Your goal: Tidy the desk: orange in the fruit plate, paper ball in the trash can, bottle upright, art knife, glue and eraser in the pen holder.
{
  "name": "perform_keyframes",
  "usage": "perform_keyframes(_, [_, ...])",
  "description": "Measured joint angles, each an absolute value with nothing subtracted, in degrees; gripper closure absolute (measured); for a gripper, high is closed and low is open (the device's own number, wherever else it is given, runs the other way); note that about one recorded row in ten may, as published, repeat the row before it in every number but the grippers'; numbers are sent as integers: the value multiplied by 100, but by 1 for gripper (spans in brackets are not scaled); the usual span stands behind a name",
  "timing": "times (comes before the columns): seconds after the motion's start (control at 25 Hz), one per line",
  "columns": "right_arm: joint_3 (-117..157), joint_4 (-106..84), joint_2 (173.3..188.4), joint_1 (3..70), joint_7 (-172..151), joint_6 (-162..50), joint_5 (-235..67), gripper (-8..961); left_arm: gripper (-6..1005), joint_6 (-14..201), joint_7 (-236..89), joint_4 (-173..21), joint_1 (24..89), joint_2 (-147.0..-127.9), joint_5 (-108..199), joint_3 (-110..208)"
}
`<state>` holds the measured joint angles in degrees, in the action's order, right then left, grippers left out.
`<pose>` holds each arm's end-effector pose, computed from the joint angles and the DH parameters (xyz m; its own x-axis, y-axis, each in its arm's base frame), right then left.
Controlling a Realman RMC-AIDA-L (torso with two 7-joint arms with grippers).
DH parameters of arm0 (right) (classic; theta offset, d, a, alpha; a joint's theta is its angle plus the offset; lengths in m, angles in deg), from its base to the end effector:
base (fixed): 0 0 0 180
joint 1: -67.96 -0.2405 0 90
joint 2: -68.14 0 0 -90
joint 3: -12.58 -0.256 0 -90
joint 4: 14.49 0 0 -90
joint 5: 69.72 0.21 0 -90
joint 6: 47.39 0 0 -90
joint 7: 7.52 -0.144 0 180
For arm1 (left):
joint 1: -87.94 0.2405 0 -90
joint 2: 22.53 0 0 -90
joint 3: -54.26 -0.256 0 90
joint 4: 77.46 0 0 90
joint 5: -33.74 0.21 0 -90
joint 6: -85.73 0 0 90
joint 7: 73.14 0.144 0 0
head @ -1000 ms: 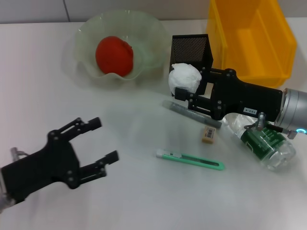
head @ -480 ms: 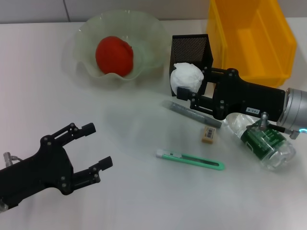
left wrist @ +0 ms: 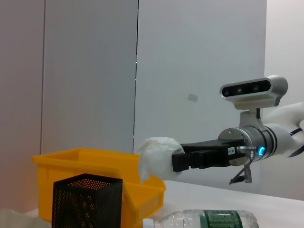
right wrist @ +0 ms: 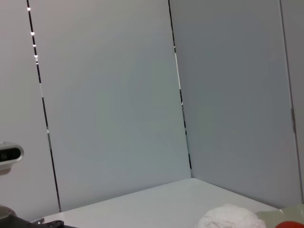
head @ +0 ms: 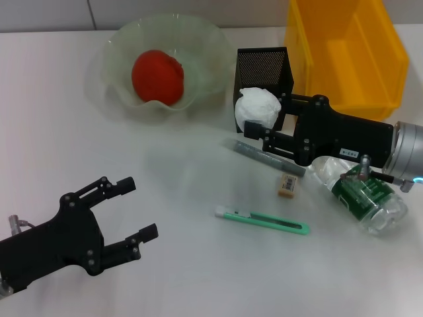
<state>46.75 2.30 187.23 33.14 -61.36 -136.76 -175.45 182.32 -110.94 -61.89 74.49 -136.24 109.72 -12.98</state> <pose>0.2407 0.3234 -0.0388 0.7173 -0.1193 -0.6865 -0.3382 -0.9210 -0.1934 -0.3177 0.2121 -0.0206 0.7252 0.0558 0.6863 0.3324 -0.9012 -0.2780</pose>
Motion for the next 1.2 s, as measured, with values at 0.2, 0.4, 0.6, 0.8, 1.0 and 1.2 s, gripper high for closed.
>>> perform_keyframes(0.2, [4537, 260, 18730, 3417, -6098, -13666, -17417, 438, 186, 18244, -11143, -6185, 7434, -13642, 10949, -1269])
perform_keyframes(0.4, [4468, 334, 18736, 3660, -6074, -13456, -16591, 438, 185, 18276, -11171, -6181, 7418, -13660, 10936, -1171])
perform_keyframes(0.6, [4465, 580, 18731, 3911, -6010, -12951, -15762, 437, 186, 18279, -11221, -6182, 7418, -13670, 10932, -1131])
perform_keyframes(0.8, [4356, 650, 18721, 3945, -6040, -12426, -15431, 438, 186, 18298, -11301, -6182, 7429, -13670, 10932, -1130])
perform_keyframes(1.0, [4315, 716, 18722, 3884, -6061, -12063, -15422, 420, 185, 18360, -11311, -6182, 7438, -13669, 10923, -1128])
perform_keyframes(1.2, [4315, 739, 18724, 3875, -6071, -12001, -15417, 401, 185, 18379, -11313, -6182, 7448, -13670, 10914, -1122])
